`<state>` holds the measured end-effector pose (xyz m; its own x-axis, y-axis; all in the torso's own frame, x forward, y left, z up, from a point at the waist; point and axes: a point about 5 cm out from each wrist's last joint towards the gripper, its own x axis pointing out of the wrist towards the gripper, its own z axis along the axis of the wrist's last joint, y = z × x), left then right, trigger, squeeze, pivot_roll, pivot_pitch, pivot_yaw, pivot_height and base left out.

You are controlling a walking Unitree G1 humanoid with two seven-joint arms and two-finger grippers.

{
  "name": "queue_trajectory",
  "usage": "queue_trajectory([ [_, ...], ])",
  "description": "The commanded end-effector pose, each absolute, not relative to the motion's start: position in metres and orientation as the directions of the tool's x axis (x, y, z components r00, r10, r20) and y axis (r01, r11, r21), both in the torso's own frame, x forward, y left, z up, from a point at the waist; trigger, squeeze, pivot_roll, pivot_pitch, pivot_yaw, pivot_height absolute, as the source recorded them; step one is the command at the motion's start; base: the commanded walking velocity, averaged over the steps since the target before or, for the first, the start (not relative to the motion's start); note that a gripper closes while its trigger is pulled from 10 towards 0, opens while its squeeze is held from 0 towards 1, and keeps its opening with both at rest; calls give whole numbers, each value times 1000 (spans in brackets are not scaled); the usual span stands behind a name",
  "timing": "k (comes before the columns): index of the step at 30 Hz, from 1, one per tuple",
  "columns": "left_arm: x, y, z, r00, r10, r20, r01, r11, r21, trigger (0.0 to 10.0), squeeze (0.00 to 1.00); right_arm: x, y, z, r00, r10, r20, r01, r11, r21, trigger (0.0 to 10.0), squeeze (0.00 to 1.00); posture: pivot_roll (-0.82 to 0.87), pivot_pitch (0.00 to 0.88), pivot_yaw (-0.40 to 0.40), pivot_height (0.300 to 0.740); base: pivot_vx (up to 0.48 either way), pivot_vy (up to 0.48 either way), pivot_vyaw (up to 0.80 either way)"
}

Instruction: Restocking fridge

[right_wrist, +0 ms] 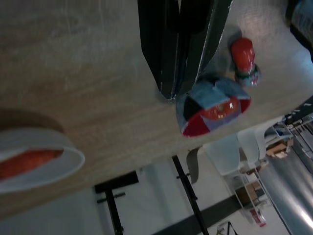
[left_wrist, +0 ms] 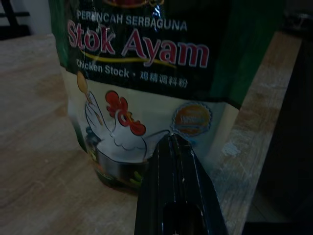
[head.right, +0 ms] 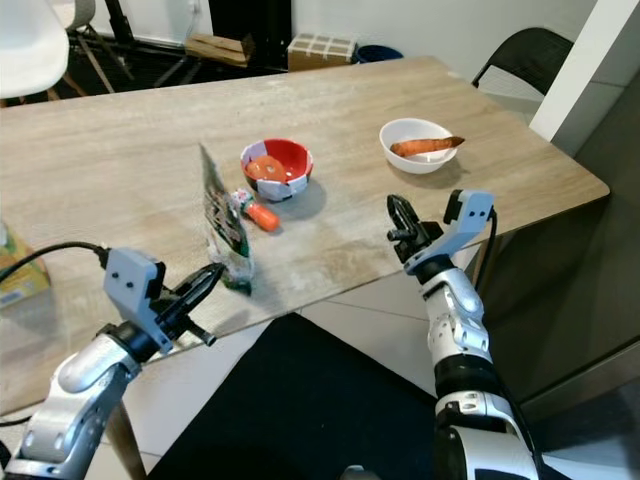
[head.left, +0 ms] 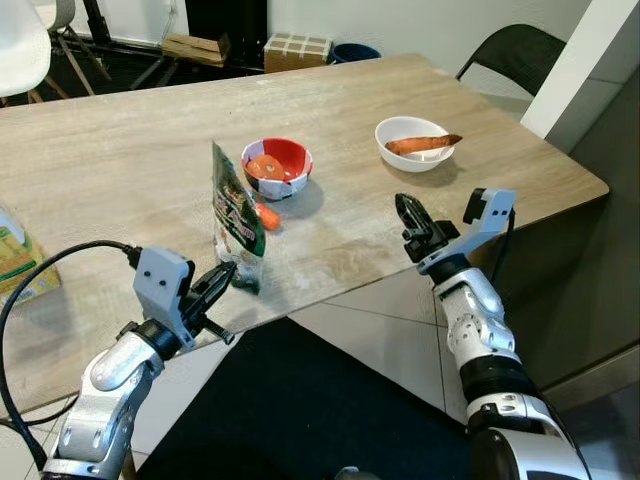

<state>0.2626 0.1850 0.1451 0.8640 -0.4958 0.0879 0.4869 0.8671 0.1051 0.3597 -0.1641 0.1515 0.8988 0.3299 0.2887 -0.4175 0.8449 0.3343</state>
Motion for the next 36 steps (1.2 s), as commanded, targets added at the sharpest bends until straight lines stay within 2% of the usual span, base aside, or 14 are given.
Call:
queue_trajectory([
  [1,261,185,137,873,-483,71,477,874,90,10000,0,356,-163,139,908,339,245,-407,851,332,10000,0,-33,64,-67,740,0,0,0],
  [23,245,182,131,884,-459,84,456,888,58,10000,0,349,-149,117,890,409,203,-456,822,341,10000,0,-7,96,-81,740,0,0,0],
  [31,241,173,126,880,-468,75,467,883,36,10000,0,341,-150,100,900,406,160,-436,829,352,10000,0,-10,94,-79,740,0,0,0],
  [36,242,173,126,877,-476,70,474,879,40,10000,0,341,-151,99,901,405,158,-435,829,352,10000,0,-11,95,-77,740,-268,0,0],
])
